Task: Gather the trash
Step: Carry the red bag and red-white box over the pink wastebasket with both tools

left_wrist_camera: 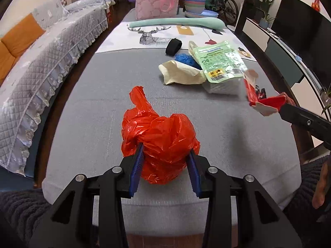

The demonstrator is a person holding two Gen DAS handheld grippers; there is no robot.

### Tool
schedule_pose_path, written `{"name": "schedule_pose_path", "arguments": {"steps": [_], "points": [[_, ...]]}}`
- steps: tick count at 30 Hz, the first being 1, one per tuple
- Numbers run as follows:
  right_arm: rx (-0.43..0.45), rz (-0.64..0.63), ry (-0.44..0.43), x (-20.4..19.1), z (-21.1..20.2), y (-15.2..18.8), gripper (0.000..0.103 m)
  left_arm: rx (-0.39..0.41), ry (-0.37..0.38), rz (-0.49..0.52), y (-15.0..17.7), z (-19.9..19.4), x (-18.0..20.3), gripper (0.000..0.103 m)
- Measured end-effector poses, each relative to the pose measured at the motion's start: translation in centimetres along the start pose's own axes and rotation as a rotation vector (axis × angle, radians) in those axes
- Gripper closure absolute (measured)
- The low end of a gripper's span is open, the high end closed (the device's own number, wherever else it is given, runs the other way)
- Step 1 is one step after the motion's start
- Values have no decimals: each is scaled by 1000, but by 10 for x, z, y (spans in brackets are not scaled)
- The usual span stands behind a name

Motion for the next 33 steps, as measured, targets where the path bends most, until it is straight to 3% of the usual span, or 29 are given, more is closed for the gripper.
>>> {"name": "schedule_pose_path", "arguments": {"steps": [4, 13, 24, 33], "points": [[26, -83, -15, -24, -9, 2, 50, 37, -17, 20, -1, -18, 6, 64], [100, -93, -80, -33, -29, -9, 50, 125, -54, 64, -15, -54, 20, 64], [179, -73, -69, -3, -56, -25, 50, 174, -44, 106, -46, -75, 57, 64], [276, -16, -35, 36, -96, -38, 50, 224, -3, 206, -83, -78, 122, 64]]}}
Point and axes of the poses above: each gripper's, at about its wrist camera, not at the fingertips, and z roughly the way its jaws point, x to its right, y to its underside, the point moved 2 cm from there along z, roughly the way its jaws point, and after that the axes turned 10 degrees about -y, right-handed, at the moved point
